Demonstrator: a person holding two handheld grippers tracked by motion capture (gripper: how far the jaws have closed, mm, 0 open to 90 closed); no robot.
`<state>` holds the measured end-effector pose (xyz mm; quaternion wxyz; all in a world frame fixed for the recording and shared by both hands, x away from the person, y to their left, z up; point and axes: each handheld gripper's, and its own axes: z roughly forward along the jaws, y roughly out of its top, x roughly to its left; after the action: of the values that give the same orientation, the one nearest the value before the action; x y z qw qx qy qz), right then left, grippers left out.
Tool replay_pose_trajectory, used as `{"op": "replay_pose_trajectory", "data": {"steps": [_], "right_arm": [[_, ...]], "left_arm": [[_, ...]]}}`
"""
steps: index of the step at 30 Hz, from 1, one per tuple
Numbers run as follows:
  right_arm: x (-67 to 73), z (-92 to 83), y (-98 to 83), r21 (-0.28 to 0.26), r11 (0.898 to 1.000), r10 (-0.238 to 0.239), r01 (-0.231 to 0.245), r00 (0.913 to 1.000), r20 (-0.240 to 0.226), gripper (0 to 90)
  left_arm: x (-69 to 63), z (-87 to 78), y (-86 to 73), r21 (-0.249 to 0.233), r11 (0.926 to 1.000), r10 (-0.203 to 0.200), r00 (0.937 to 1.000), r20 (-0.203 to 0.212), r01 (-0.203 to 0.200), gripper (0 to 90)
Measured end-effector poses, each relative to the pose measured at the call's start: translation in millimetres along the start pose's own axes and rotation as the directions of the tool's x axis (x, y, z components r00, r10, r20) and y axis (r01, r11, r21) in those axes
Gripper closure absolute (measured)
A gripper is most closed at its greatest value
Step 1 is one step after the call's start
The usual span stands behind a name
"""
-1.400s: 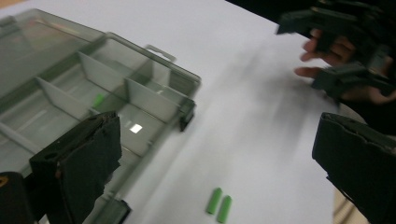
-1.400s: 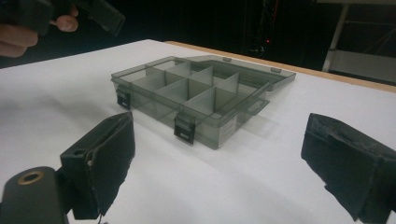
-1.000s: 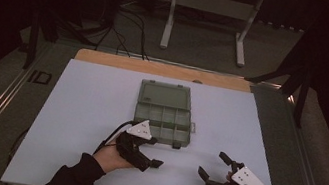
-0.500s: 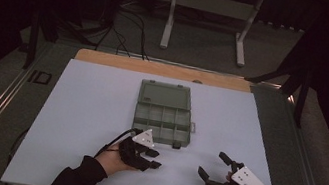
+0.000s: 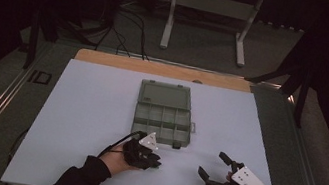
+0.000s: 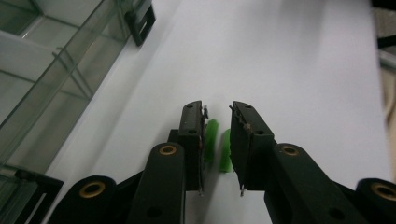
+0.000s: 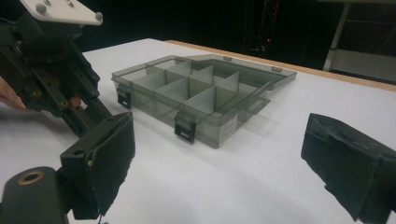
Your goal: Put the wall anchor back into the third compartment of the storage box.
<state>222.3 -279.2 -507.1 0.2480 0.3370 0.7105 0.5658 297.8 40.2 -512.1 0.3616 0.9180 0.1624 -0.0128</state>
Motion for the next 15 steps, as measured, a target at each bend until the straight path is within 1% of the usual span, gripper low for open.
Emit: {"op": "replay_pose_trajectory", "data": {"steps": [8,12,14,15], "right_arm": [[-0.1,0.2,-0.2,0.002,1.0,0.0,0.0,1.0,0.001,9.7],[0.3,0.3,-0.1,0.002,1.0,-0.003,0.003,1.0,0.001,9.8],[0.2,0.5,-0.3,0.004,1.0,-0.001,0.001,1.0,0.001,9.7],[0.2,0.6,-0.4,0.004,1.0,-0.001,0.001,1.0,0.0,9.7]], "left_arm": [[0.4,5.4,-1.6,0.02,0.9998,0.004,0.9999,-0.015,-0.004,81.7],[0.9,5.2,-1.2,0.023,0.9997,0.003,0.9999,-0.012,-0.003,82.6],[1.7,4.9,-0.7,0.016,0.9998,-0.009,1.0,-0.003,0.009,83.2],[2.3,3.8,-0.1,0.015,0.9999,-0.006,1.0,-0.004,0.006,83.2]]}}
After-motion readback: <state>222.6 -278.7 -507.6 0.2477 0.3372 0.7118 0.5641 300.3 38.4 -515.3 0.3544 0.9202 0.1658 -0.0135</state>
